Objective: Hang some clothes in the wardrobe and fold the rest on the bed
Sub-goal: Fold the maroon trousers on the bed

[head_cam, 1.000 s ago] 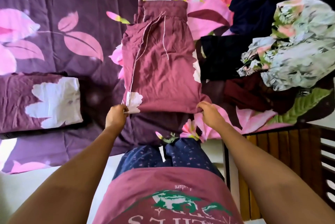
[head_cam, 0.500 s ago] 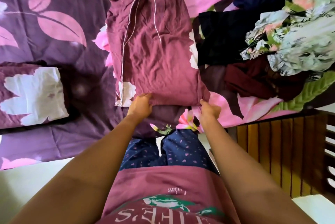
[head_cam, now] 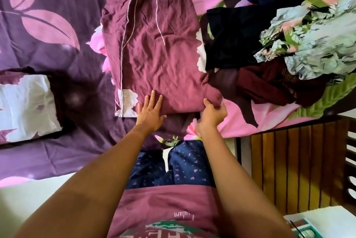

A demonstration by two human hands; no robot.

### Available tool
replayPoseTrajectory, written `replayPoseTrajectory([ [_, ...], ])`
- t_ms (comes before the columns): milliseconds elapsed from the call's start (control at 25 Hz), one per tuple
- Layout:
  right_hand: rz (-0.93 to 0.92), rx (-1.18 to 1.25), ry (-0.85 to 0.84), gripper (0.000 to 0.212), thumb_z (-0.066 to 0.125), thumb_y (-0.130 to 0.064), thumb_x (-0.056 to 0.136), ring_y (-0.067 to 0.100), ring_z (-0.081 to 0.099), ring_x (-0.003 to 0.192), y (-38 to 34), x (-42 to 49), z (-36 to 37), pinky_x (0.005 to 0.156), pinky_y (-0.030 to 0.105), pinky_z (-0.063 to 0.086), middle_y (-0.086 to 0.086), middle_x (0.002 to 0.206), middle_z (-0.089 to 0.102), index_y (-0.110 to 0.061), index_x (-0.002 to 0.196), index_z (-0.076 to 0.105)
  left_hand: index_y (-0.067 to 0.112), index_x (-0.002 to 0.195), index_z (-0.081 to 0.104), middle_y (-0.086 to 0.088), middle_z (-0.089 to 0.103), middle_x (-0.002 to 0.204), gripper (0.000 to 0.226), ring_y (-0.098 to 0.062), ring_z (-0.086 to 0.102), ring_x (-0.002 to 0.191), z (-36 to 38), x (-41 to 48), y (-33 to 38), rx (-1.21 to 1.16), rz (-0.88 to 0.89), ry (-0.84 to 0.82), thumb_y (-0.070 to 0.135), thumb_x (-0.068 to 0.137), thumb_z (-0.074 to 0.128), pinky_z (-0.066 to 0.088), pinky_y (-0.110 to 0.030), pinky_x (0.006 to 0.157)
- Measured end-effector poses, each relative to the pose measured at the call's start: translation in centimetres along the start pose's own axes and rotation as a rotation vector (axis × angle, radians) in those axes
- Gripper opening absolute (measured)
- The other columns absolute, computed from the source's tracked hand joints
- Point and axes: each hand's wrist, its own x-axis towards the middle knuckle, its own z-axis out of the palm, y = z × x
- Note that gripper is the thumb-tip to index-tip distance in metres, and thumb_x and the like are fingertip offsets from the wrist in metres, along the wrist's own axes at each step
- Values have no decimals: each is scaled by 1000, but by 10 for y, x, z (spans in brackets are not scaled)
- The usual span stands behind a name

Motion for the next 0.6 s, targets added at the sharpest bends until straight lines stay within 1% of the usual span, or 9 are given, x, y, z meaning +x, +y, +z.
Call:
replayPoseTrajectory([
  [80, -231, -177, -70, 25, 68, 7, 75, 20, 60, 85, 1, -17, 9, 77, 21, 49, 9, 93, 65, -2, 97, 63, 20, 151, 0, -7, -17, 157, 77, -29, -5, 146, 2, -1, -6, -11, 23, -13, 35, 95, 50, 9, -51, 114],
  [200, -319, -235, -116, 28, 65, 5, 79, 17, 57, 82, 0, -36, 14, 68, 6, 41, 10, 95, 65, 5, 106, 58, 16, 150, 18, -7, -4, 159, 69, -28, 7, 146, 0, 0, -12, -168, 50, 45, 24, 93, 55, 14, -42, 115],
  [280, -382, -272, -134, 25, 64, 6, 80, 22, 60, 78, 1, -43, 12, 63, 2, 38, 13, 91, 66, 7, 104, 57, 10, 143, 38, -11, 24, 154, 54, -27, 34, 137, -4, 3, -14, -448, -4, 142, 18, 93, 56, 26, -33, 110],
  [360, -537, -381, -208, 21, 63, 6, 79, 28, 64, 75, 7, -52, 13, 58, 11, 39, 13, 84, 68, 6, 99, 57, 7, 125, 57, -19, 57, 129, 35, -27, 59, 109, -15, 5, -14, -825, -163, 230, 23, 94, 54, 42, -32, 96],
  [440, -739, -548, -407, 26, 59, 5, 77, 33, 66, 78, 14, -66, 22, 63, 25, 43, 17, 88, 70, 5, 103, 60, 12, 95, 63, -20, 67, 95, 23, -22, 63, 82, -29, 3, -14, -1287, -305, 261, 31, 96, 51, 53, -31, 80],
  [480, -812, -662, -591, 33, 57, 3, 77, 35, 66, 88, 19, -70, 27, 73, 31, 46, 19, 98, 69, 4, 110, 60, 15, 86, 59, -14, 65, 85, 24, -19, 61, 74, -38, 1, -15, -1448, -372, 265, 32, 98, 47, 54, -26, 71],
  [520, -831, -849, -820, 40, 58, 0, 80, 34, 61, 105, 24, -73, 35, 87, 35, 44, 20, 113, 65, 2, 120, 57, 15, 82, 58, -8, 62, 81, 28, -17, 60, 73, -43, 0, -17, -1537, -425, 283, 32, 99, 43, 53, -22, 66],
  [560, -832, -1103, -1024, 44, 59, -5, 83, 31, 52, 121, 30, -74, 41, 100, 38, 38, 18, 127, 59, -1, 127, 53, 14, 85, 60, -6, 61, 83, 31, -19, 60, 78, -47, -1, -22, -1505, -475, 299, 33, 100, 42, 53, -23, 69],
  [600, -834, -1307, -1128, 45, 60, -9, 84, 29, 46, 127, 35, -75, 46, 105, 40, 33, 15, 132, 55, -4, 129, 52, 11, 91, 64, -8, 62, 89, 34, -23, 60, 88, -45, 0, -31, -1383, -517, 315, 35, 99, 41, 50, -27, 79],
])
